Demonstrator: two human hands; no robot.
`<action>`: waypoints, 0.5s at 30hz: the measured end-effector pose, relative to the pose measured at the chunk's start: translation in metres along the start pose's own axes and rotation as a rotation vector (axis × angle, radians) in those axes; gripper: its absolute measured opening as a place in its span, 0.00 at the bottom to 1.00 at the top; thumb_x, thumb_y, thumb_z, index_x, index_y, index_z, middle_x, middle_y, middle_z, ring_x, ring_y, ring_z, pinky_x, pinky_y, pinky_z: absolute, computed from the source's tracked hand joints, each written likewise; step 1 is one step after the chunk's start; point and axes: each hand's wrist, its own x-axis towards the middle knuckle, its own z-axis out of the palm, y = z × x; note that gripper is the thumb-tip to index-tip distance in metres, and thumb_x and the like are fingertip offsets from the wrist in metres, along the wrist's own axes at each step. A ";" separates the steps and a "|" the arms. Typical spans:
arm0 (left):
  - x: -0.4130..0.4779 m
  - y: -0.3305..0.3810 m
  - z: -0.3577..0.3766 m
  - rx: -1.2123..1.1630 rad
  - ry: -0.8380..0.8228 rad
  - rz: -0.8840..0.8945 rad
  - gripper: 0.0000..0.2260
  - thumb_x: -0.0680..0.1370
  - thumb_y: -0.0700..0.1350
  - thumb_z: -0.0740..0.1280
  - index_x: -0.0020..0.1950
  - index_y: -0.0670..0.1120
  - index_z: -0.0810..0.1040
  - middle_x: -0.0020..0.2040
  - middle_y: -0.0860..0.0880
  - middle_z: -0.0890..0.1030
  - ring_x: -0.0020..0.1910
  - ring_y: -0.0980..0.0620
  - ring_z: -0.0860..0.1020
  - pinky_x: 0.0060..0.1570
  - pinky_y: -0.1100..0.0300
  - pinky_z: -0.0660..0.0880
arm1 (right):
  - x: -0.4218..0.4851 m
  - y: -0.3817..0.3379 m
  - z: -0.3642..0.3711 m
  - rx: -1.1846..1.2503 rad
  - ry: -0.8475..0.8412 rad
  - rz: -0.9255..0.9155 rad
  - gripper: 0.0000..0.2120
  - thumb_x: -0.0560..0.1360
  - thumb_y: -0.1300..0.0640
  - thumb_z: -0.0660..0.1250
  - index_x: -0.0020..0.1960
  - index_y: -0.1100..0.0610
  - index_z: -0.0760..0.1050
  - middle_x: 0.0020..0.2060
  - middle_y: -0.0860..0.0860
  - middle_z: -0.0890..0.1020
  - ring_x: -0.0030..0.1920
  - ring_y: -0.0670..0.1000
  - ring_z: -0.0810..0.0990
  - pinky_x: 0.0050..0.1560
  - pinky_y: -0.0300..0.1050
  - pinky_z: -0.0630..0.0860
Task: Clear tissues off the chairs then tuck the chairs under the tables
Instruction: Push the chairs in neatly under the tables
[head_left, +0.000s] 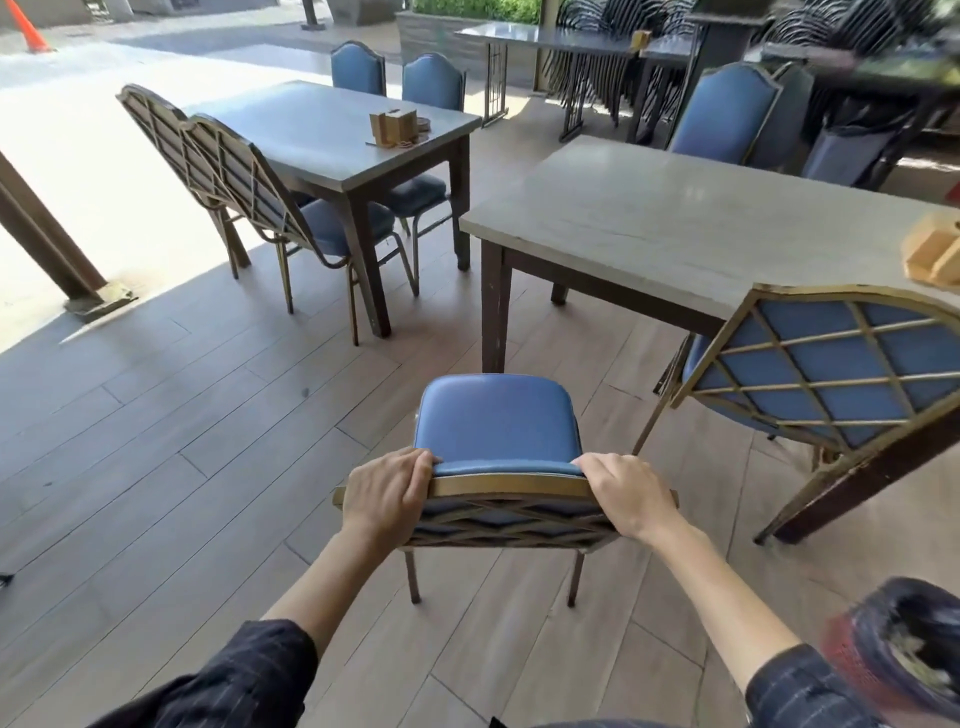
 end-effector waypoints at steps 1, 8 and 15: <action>0.007 -0.004 0.000 -0.006 -0.010 0.008 0.28 0.74 0.55 0.40 0.45 0.51 0.79 0.42 0.52 0.83 0.43 0.47 0.80 0.38 0.55 0.70 | -0.002 -0.003 0.001 0.018 0.006 0.001 0.23 0.76 0.51 0.44 0.46 0.58 0.76 0.43 0.55 0.83 0.44 0.57 0.77 0.43 0.51 0.70; 0.058 -0.016 0.007 -0.022 -0.075 0.099 0.27 0.73 0.55 0.41 0.46 0.52 0.80 0.45 0.53 0.84 0.44 0.48 0.80 0.42 0.52 0.75 | -0.005 -0.013 0.000 0.159 0.160 0.049 0.27 0.74 0.49 0.43 0.47 0.61 0.78 0.41 0.56 0.84 0.43 0.56 0.80 0.47 0.51 0.76; 0.114 -0.016 0.019 -0.004 -0.091 0.130 0.20 0.74 0.51 0.48 0.41 0.51 0.80 0.38 0.51 0.82 0.38 0.47 0.77 0.35 0.55 0.69 | 0.029 -0.011 -0.002 0.104 0.282 0.142 0.25 0.74 0.49 0.44 0.41 0.57 0.78 0.36 0.53 0.84 0.38 0.55 0.80 0.41 0.47 0.77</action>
